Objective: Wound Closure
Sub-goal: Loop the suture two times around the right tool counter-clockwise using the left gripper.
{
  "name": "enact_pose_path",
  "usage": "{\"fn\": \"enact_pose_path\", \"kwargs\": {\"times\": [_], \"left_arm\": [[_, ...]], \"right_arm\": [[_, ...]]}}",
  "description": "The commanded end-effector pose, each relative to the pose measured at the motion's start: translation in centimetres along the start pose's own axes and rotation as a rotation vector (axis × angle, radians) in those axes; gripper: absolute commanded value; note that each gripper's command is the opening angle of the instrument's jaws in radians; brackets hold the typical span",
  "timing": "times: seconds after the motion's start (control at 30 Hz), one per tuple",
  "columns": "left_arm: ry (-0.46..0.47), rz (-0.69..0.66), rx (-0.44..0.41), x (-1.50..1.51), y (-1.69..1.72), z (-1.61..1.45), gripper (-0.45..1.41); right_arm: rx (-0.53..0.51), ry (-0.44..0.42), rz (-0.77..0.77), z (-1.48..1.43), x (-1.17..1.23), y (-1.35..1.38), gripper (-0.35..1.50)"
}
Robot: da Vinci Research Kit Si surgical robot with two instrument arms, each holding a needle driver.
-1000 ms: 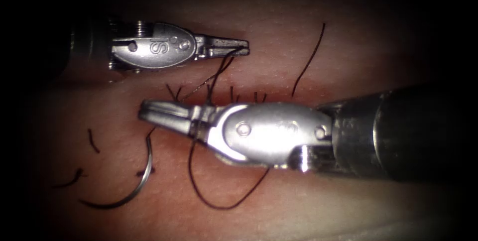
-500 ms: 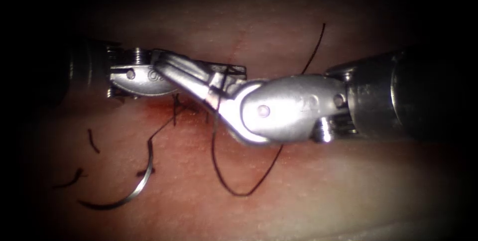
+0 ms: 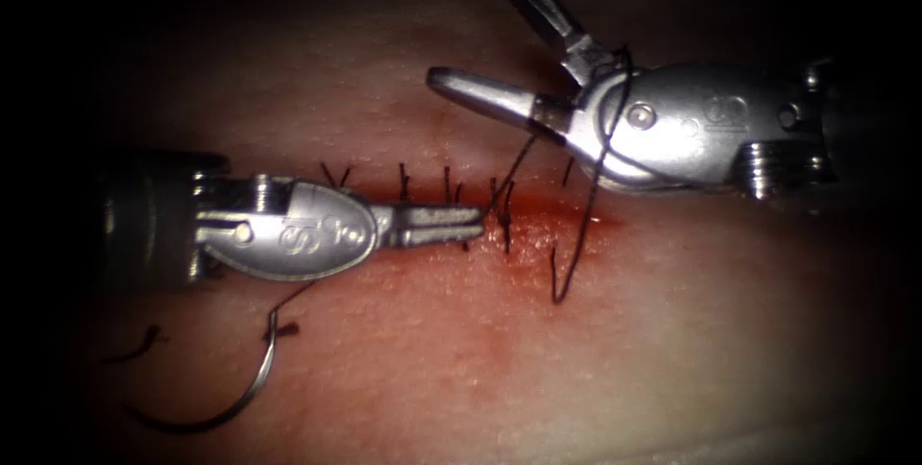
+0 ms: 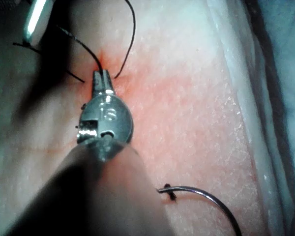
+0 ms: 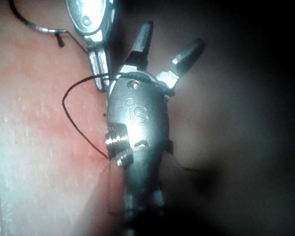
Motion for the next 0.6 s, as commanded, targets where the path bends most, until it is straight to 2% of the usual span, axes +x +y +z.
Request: {"fn": "enact_pose_path", "kwargs": {"times": [0.03, 0.1, 0.23, 0.4, 0.53, 0.6], "left_arm": [[-0.005, 0.011, 0.004, 0.01, 0.01, 0.06, -0.45], [-0.009, 0.022, 0.004, 0.07, 0.04, 0.01, -0.45], [-0.021, 0.064, 0.012, 0.19, 0.07, -0.07, -0.45], [-0.026, 0.115, 0.013, 0.29, 0.03, -0.1, -0.45], [-0.06, 0.219, 0.057, 0.41, -0.21, -0.22, -0.45], [-0.071, 0.234, 0.068, 0.42, -0.27, -0.25, -0.45]], "right_arm": [[0.01, -0.036, -0.015, 0.05, -0.09, -0.01, 1.18], [0.039, -0.122, -0.055, 0.06, -0.22, 0.03, 1.18], [0.121, -0.205, -0.082, 0.14, -0.49, -0.02, 1.18], [0.166, -0.246, -0.098, 0.16, -0.67, -0.06, 1.18], [0.287, -0.31, -0.095, 0.12, -0.93, -0.13, 1.15], [0.305, -0.313, -0.09, 0.11, -0.95, -0.14, 1.15]]}}
